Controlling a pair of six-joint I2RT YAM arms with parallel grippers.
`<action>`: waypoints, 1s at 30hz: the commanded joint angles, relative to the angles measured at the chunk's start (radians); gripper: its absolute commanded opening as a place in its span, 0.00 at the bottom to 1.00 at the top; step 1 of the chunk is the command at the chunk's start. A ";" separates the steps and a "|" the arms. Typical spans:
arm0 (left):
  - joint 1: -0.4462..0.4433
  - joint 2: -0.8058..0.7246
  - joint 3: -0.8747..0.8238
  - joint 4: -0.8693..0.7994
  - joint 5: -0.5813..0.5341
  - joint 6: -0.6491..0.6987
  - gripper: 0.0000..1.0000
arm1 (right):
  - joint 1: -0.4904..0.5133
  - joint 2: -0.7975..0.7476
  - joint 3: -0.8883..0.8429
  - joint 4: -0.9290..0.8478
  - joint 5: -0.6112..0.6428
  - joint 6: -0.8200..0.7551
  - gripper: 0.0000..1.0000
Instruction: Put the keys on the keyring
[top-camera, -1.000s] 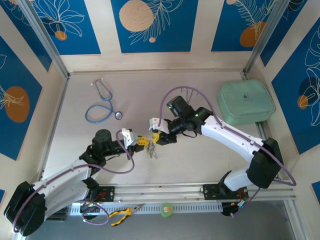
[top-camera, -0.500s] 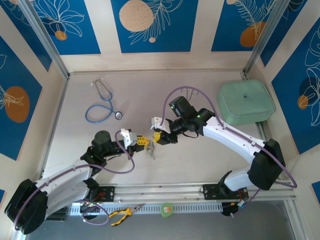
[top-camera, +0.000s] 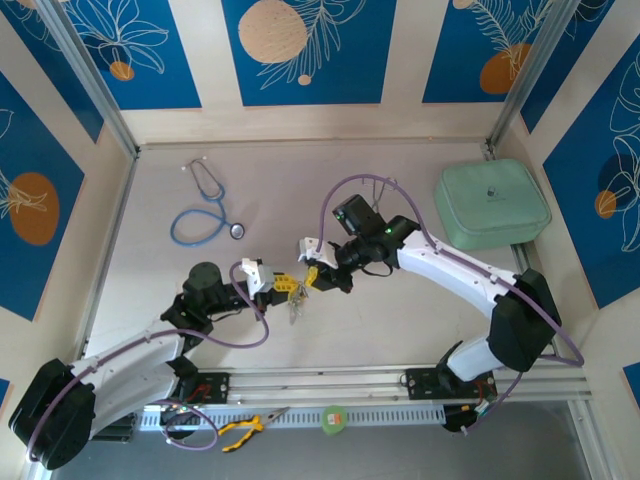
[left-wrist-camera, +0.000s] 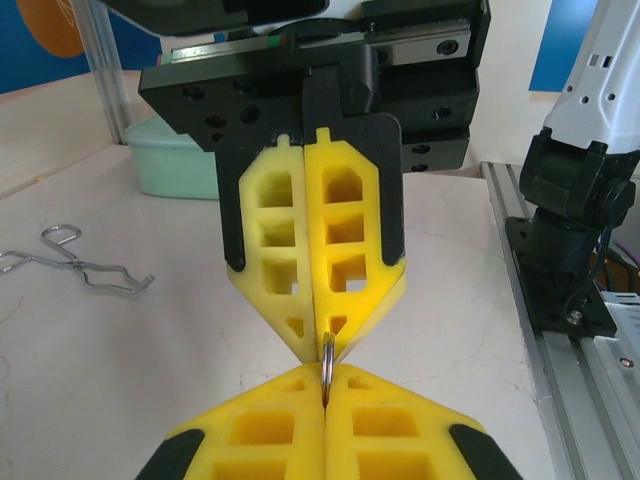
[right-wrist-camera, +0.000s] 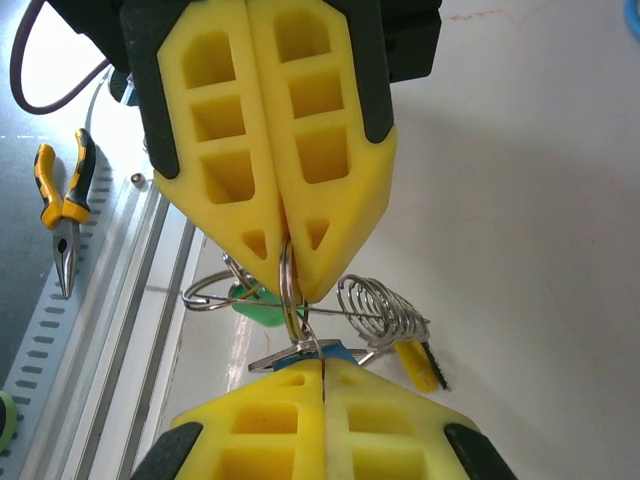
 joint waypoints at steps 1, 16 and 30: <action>-0.004 -0.013 0.000 0.069 0.022 -0.005 0.00 | 0.019 0.020 0.024 0.009 -0.049 0.019 0.02; -0.004 -0.021 -0.013 0.075 0.016 -0.004 0.00 | -0.016 -0.147 -0.146 0.089 -0.031 0.053 0.31; -0.004 -0.011 -0.010 0.084 0.017 -0.007 0.00 | 0.052 -0.068 -0.183 0.213 0.040 0.108 0.32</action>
